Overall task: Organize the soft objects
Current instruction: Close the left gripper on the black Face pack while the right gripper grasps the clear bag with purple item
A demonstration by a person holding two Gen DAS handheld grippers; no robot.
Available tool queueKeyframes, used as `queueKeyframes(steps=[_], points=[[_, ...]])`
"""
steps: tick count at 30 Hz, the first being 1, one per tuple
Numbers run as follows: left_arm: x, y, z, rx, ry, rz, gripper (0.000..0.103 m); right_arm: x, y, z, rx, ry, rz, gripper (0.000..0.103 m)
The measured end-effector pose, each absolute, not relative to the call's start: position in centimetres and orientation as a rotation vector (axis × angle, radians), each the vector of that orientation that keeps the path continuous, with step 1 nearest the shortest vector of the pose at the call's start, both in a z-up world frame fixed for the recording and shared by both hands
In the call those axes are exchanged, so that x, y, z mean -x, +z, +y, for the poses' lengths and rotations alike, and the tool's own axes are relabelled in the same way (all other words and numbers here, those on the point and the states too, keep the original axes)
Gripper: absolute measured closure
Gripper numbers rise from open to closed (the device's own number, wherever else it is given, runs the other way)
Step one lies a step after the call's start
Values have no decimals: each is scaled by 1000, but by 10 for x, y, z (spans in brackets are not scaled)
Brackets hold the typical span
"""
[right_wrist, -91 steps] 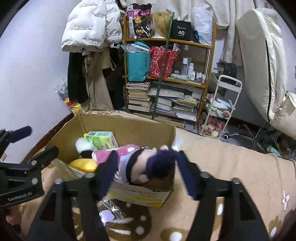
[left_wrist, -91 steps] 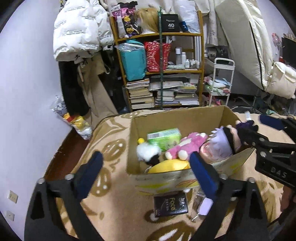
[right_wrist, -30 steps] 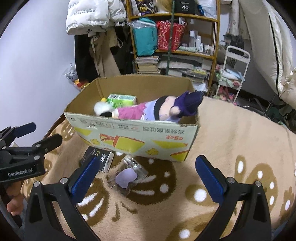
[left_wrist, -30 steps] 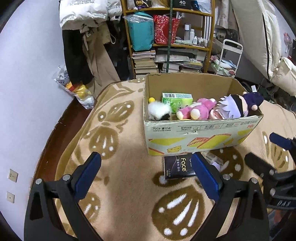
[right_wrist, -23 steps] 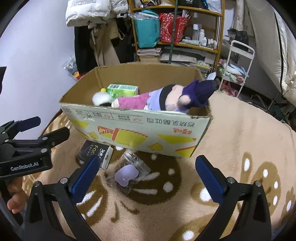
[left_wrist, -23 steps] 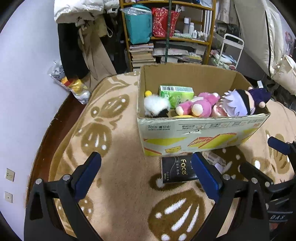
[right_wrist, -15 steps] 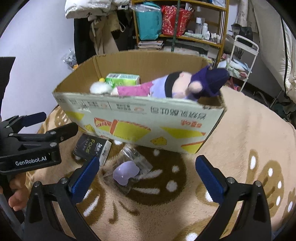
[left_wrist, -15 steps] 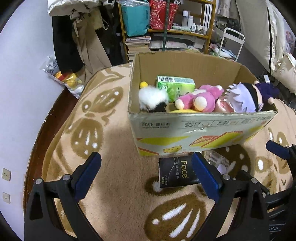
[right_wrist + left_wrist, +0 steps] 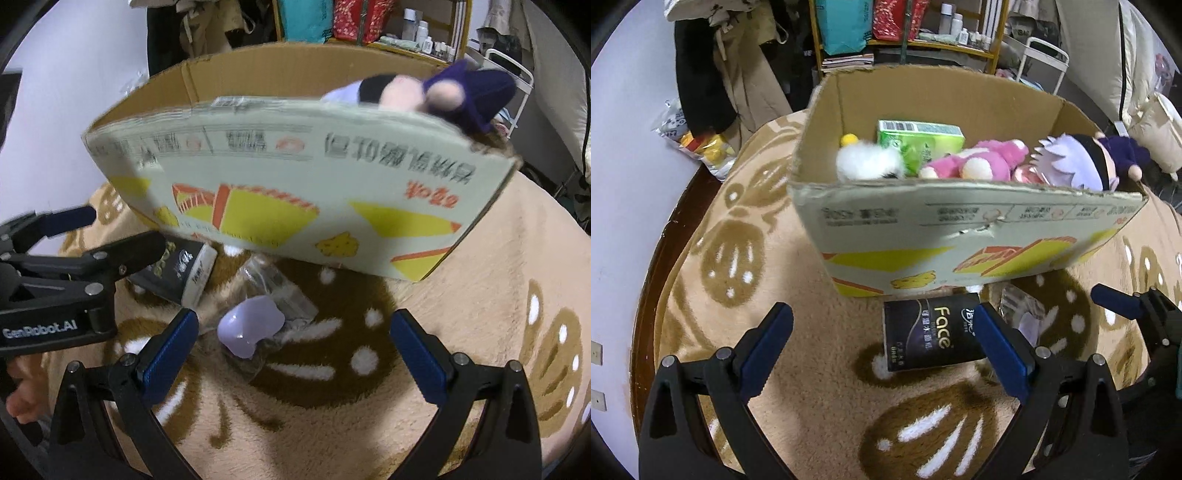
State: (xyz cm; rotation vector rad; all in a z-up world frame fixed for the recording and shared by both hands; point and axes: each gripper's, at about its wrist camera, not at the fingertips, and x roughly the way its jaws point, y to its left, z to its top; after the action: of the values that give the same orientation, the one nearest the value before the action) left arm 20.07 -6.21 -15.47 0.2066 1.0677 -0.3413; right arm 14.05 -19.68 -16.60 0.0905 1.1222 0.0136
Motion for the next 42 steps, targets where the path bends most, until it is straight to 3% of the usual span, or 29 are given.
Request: queueKeyframes(steps=[27,28,30,34,42], points=[[-197,-179,-86,-240,-376,1146,7,-154,-198,-176,-54,74,1173,0],[-197,-180,-86,-240,-375,1155,8,-153,-196,-181,-57,75,1173,1],[-198,-184,-85,-218,-387,1177,21,-152,-195,-184,-63,77,1174,5],[-197,-185,-83,-194,-397,1189,38,-149,-192,-192,-68,88,1180,10],[-195,-183,-78,-185,-394,1184,39,-145,-189,-191,-50,80,1171,10]])
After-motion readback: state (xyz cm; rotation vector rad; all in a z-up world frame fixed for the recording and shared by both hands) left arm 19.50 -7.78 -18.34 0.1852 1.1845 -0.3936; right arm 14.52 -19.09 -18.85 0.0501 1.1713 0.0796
